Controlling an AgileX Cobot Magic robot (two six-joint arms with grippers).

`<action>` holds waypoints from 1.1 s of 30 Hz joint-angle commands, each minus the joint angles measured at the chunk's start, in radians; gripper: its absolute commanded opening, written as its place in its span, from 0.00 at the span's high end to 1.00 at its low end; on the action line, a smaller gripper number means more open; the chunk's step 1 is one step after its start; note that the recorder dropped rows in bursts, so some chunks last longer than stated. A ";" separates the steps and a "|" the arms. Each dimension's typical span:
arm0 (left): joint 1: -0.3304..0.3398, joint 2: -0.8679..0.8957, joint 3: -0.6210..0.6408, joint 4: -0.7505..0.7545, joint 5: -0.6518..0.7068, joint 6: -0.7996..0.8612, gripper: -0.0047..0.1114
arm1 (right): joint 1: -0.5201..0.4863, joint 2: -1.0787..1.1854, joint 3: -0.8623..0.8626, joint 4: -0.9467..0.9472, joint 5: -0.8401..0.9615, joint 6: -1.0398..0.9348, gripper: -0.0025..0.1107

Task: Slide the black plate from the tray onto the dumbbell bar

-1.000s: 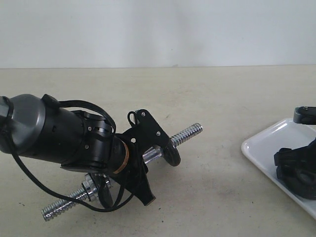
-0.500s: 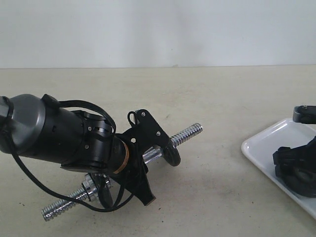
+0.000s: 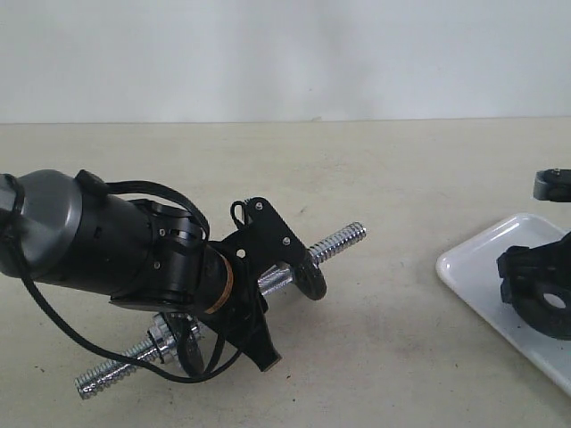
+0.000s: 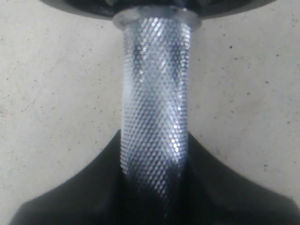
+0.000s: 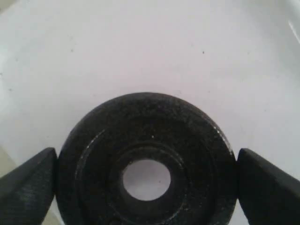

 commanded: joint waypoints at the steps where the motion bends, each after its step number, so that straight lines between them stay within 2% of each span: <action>1: -0.005 -0.022 -0.010 0.007 -0.018 0.000 0.92 | -0.002 -0.039 -0.045 0.064 0.013 -0.083 0.98; 14: -0.005 -0.022 -0.010 0.044 -0.020 -0.001 0.92 | -0.002 -0.044 -0.188 0.603 0.196 -0.692 0.98; 24: -0.005 -0.054 -0.010 0.089 -0.022 -0.001 0.92 | -0.002 -0.042 -0.233 0.924 0.379 -1.174 0.98; 33: -0.007 -0.170 -0.010 0.120 -0.018 -0.001 0.92 | -0.002 -0.042 -0.233 1.084 0.492 -1.511 0.98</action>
